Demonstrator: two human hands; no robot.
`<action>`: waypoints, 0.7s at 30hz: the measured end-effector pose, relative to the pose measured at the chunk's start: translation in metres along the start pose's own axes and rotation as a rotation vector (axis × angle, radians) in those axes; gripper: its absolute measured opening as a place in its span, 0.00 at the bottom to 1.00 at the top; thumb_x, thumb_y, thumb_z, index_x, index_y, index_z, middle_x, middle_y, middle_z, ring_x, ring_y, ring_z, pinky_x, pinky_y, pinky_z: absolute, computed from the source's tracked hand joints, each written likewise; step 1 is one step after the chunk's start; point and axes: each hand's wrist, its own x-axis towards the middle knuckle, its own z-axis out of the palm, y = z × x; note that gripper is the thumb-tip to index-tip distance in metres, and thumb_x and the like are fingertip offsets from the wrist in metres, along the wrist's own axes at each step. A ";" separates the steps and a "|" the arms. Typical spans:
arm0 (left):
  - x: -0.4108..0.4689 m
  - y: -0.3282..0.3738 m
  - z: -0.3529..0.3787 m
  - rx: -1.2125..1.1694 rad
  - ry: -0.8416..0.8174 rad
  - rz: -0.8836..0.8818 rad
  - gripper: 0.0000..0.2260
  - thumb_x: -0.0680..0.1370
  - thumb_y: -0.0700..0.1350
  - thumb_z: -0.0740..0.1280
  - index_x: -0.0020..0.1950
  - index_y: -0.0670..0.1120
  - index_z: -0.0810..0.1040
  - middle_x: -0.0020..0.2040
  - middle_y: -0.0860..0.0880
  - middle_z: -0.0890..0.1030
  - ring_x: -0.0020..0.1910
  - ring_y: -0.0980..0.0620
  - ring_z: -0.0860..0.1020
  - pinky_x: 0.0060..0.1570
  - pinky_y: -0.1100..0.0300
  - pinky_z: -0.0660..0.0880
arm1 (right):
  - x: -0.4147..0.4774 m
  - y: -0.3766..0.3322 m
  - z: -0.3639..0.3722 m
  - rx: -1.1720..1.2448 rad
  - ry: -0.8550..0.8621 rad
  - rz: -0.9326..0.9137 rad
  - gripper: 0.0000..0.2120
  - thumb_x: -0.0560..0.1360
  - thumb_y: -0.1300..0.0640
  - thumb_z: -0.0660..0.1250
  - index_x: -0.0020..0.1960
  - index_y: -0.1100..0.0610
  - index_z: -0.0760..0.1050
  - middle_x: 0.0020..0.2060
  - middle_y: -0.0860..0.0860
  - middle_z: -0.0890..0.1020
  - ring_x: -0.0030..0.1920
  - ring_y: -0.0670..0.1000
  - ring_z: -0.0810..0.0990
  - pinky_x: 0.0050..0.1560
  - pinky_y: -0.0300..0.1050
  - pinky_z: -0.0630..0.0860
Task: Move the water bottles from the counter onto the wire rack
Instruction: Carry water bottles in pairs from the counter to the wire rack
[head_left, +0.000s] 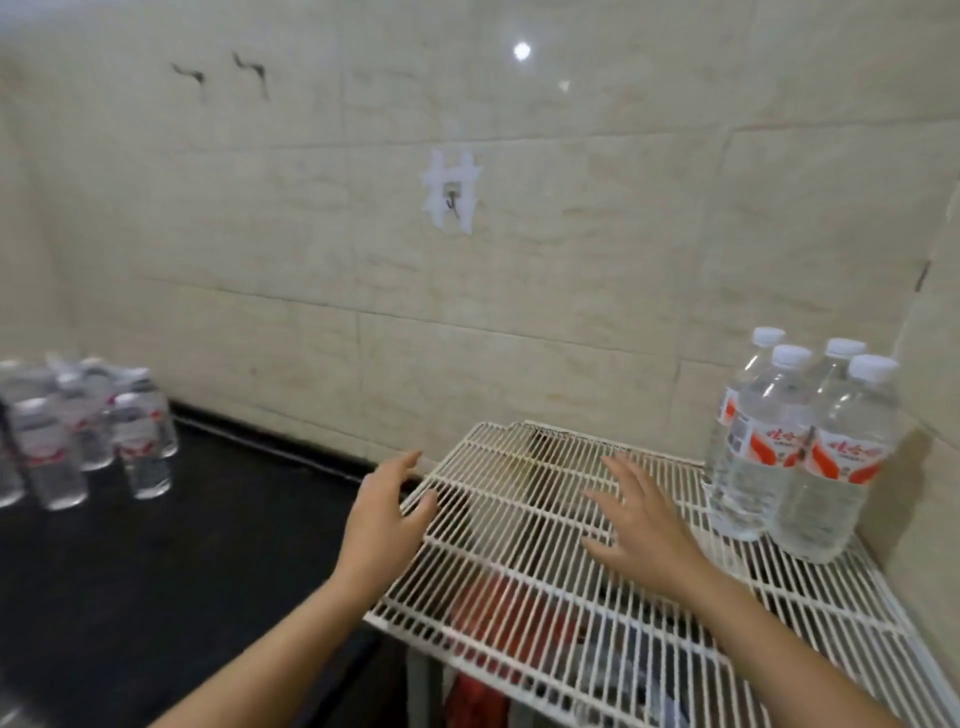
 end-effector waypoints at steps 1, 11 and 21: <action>-0.013 -0.010 -0.015 0.017 0.039 -0.036 0.21 0.76 0.42 0.64 0.68 0.45 0.68 0.65 0.47 0.73 0.64 0.50 0.71 0.63 0.54 0.68 | 0.000 -0.006 0.000 0.001 -0.028 -0.045 0.29 0.75 0.42 0.58 0.73 0.48 0.56 0.76 0.52 0.43 0.76 0.53 0.41 0.72 0.48 0.39; -0.129 -0.089 -0.130 0.263 0.210 -0.323 0.19 0.76 0.44 0.64 0.66 0.43 0.71 0.64 0.45 0.75 0.64 0.47 0.71 0.62 0.57 0.67 | 0.021 -0.129 0.010 0.074 -0.017 -0.399 0.18 0.63 0.52 0.73 0.49 0.59 0.81 0.54 0.62 0.80 0.55 0.62 0.79 0.55 0.58 0.75; -0.213 -0.138 -0.275 0.556 0.390 -0.493 0.33 0.67 0.59 0.51 0.67 0.45 0.71 0.67 0.48 0.73 0.68 0.48 0.66 0.64 0.53 0.64 | -0.001 -0.344 0.038 0.184 -0.162 -0.682 0.21 0.68 0.46 0.68 0.58 0.53 0.77 0.61 0.56 0.76 0.64 0.56 0.74 0.56 0.53 0.74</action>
